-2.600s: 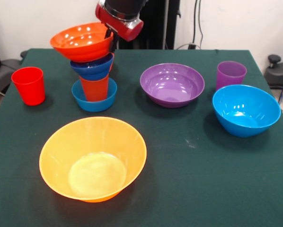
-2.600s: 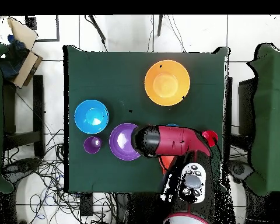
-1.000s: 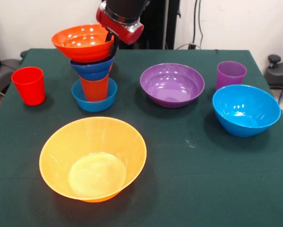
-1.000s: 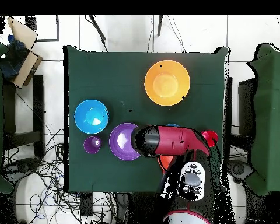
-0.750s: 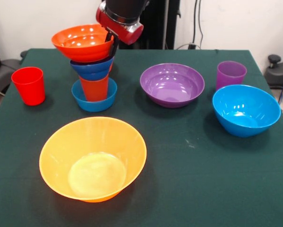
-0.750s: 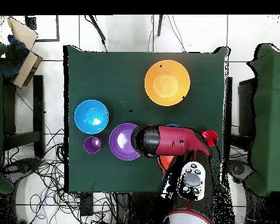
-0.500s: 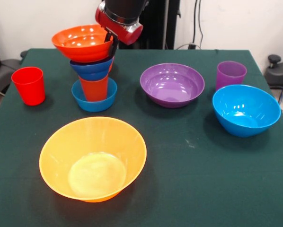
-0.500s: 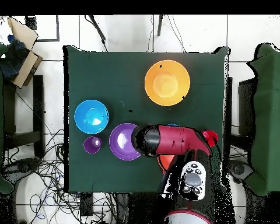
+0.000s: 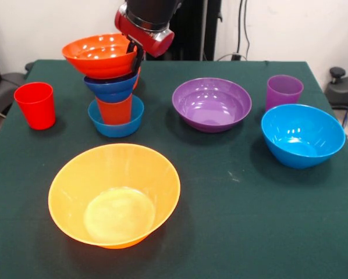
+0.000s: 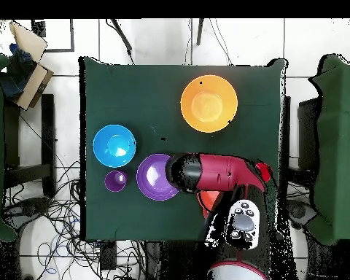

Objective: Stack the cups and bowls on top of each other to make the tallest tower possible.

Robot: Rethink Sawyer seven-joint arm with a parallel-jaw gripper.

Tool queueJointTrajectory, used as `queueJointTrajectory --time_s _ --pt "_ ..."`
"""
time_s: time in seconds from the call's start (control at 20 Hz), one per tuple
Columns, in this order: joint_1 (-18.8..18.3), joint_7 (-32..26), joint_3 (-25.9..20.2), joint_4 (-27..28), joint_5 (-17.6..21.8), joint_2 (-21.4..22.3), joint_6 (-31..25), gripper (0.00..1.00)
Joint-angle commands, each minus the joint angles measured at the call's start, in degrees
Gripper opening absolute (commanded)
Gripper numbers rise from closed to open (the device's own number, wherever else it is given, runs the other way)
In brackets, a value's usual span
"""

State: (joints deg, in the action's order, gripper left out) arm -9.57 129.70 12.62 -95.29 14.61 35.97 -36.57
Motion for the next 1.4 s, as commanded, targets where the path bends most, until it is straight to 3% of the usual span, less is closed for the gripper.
queueJointTrajectory --time_s 0.05,1.4 --pt "-0.93 -2.86 -8.72 3.52 0.25 -2.45 1.38 0.00" --pt "-1.64 -3.13 -10.14 4.06 0.02 -2.16 -0.61 0.00"
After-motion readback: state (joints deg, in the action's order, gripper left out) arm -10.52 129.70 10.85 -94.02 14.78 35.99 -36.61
